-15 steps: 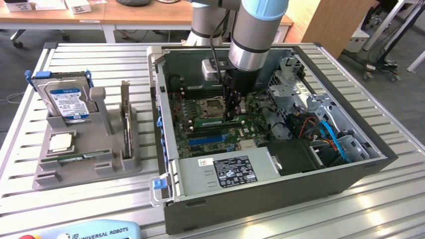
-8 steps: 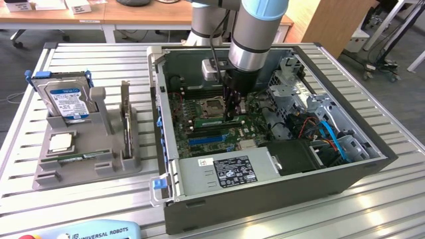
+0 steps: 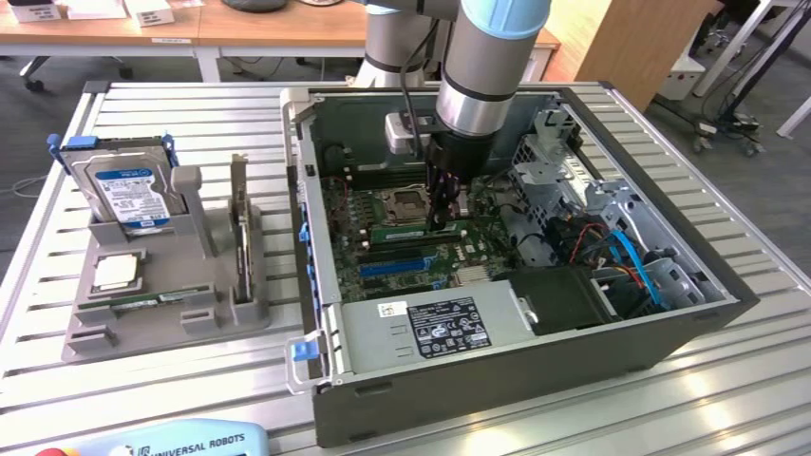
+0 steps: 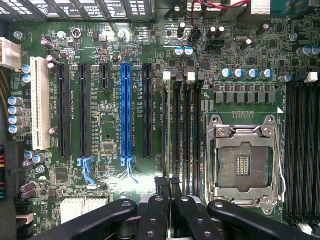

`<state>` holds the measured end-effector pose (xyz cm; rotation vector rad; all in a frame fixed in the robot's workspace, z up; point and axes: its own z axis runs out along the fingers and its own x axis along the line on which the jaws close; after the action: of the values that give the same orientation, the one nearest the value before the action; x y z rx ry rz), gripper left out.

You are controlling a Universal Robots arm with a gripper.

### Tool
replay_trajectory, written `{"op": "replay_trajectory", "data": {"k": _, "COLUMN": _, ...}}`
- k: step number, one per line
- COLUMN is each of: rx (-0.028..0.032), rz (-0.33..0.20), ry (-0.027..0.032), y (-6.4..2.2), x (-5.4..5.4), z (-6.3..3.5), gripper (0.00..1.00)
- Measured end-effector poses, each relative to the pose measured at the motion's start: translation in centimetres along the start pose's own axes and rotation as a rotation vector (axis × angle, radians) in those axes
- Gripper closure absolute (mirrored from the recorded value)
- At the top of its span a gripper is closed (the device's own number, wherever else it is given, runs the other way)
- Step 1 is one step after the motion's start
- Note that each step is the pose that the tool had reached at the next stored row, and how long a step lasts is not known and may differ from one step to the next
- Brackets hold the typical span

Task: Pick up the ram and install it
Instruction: 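Insert the ram into the slot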

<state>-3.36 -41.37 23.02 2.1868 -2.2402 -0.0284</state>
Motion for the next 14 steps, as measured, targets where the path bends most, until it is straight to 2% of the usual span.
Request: {"op": "replay_trajectory", "data": {"k": 14, "rx": -0.0001, "rz": -0.009, "ry": 0.0004, "y": 0.0, "x": 0.01, "z": -0.01, "gripper": 0.89}}
